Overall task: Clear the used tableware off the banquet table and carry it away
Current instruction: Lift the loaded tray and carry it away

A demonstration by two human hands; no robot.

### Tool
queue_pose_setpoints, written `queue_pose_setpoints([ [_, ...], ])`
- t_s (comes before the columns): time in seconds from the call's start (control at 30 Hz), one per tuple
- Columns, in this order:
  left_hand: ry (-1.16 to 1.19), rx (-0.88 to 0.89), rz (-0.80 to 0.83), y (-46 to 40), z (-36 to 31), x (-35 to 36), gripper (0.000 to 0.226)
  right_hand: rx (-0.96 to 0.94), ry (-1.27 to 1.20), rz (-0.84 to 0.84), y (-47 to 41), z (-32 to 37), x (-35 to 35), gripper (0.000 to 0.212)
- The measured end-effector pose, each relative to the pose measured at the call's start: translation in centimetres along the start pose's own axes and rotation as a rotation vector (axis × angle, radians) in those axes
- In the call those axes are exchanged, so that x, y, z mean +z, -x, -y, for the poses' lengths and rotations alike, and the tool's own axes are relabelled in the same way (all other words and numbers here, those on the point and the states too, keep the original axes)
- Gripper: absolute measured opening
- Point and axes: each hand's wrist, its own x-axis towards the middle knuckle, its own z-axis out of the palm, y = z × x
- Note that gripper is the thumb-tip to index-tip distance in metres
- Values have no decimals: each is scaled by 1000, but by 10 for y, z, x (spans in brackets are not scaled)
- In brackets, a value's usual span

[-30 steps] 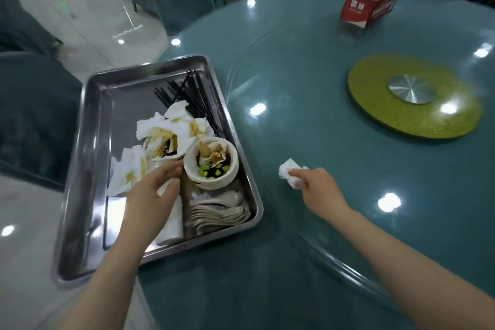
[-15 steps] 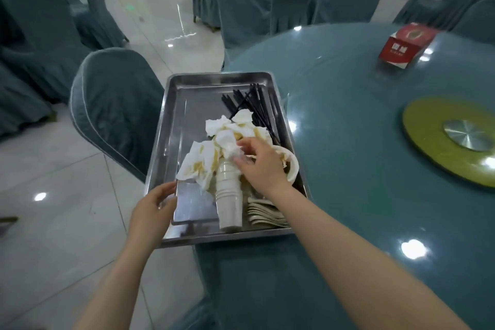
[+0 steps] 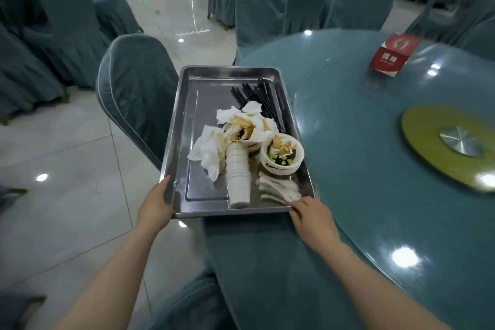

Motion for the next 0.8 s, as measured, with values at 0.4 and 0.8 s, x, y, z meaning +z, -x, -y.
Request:
queue_pose_setpoints([
  [0.4, 16, -23, -19, 152, 39, 29, 72, -33, -81, 121, 123, -37, -18, 23],
  [0.8, 43, 34, 109, 303, 71, 48, 104, 25, -315, 216, 235, -85, -27, 7],
])
